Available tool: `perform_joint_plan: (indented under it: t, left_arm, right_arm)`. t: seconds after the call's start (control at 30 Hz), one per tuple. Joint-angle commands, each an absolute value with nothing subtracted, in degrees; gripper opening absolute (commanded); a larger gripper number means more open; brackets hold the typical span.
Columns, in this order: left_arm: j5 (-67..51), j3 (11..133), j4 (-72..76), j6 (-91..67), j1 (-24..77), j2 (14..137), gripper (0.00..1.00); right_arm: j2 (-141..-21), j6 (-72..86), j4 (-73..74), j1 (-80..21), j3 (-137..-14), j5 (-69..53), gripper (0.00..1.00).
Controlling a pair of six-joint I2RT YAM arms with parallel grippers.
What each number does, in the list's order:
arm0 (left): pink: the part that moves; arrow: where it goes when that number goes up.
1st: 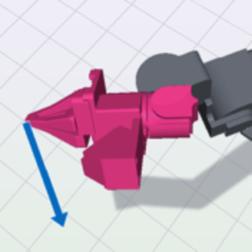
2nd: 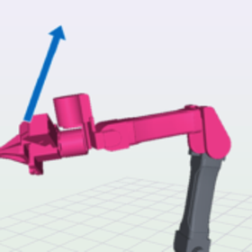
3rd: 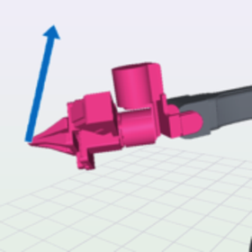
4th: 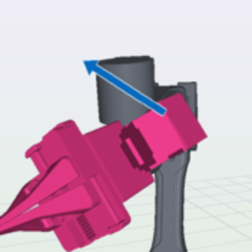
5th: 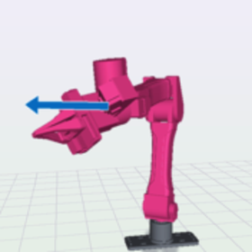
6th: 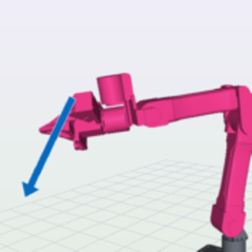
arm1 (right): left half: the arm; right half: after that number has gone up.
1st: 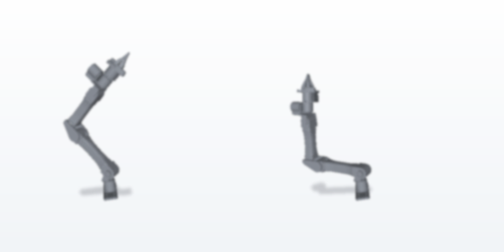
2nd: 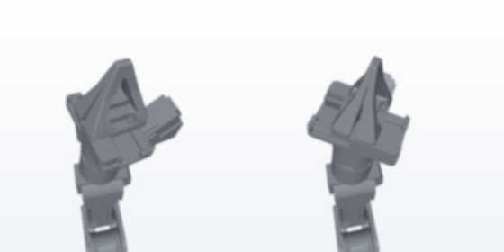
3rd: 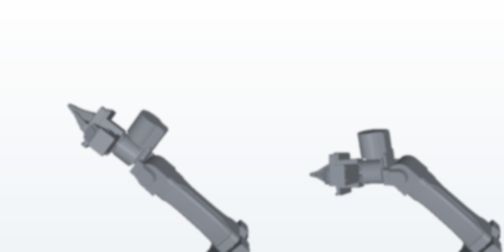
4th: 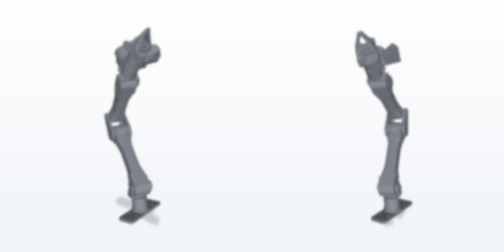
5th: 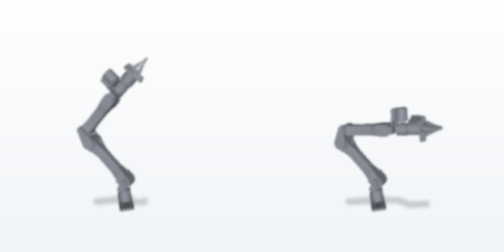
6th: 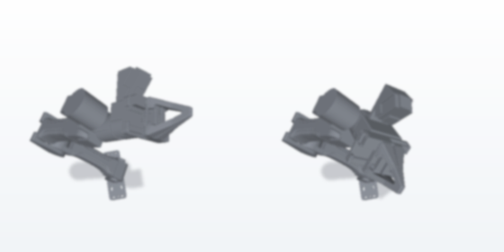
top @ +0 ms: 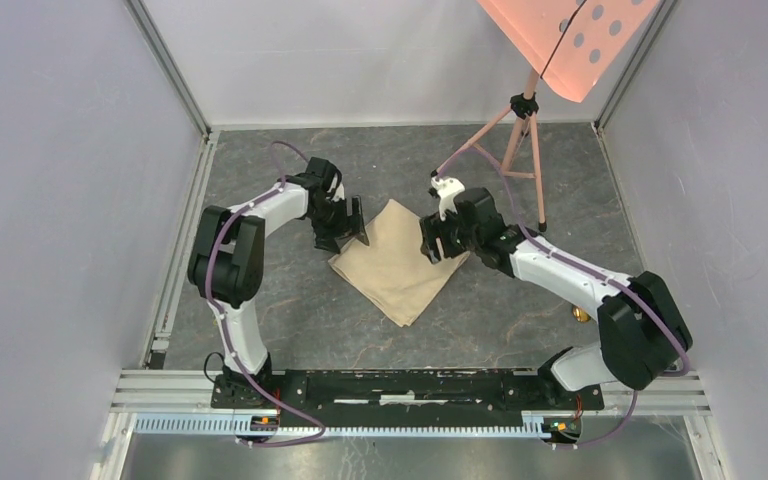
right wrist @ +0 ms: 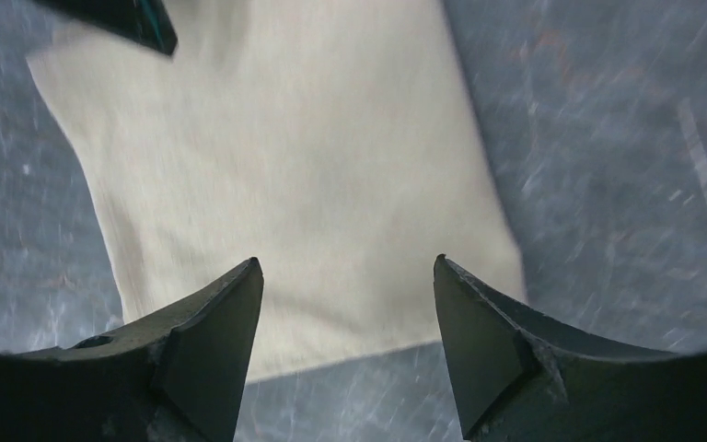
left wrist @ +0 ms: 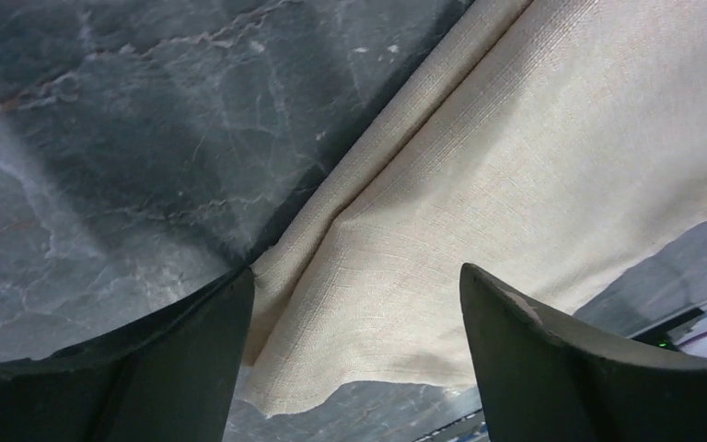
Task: Fold the napkin into a case and place the utensils inside
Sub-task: Rotate the square-folded napkin at the center of the board.
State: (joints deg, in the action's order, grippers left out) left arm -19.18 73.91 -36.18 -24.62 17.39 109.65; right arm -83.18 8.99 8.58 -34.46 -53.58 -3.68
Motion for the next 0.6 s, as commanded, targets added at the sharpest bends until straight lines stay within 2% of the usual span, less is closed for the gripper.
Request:
perform_joint_plan:
  t: [0.0, 0.2, 0.33, 0.47, 0.57]
  left_arm:
    - [-20.2, 73.2, -37.5, -19.1, 18.2, 110.9, 0.83]
    - [-26.5, 52.9, -25.0, -29.3, 19.1, 98.2, 0.74]
    - [-27.0, 38.4, -14.2, -42.2, 23.2, 85.1, 0.75]
    - [-21.9, 34.1, -18.4, -45.8, 26.2, 73.6, 0.84]
    - [-20.8, 31.8, -20.8, -46.6, 26.4, 65.8, 0.79]
  right_arm:
    - [-78.9, 12.1, 6.0, -33.9, -46.9, -9.4, 0.75]
    - [-75.8, 12.4, 6.4, -33.5, -42.2, -8.8, 0.75]
    - [-74.7, 13.9, 8.7, -33.5, -40.1, -6.1, 0.75]
    - [-73.1, 15.8, 12.6, -33.2, -37.8, -3.7, 0.75]
    - [-70.4, 19.7, 13.3, -32.8, -34.6, -6.4, 0.73]
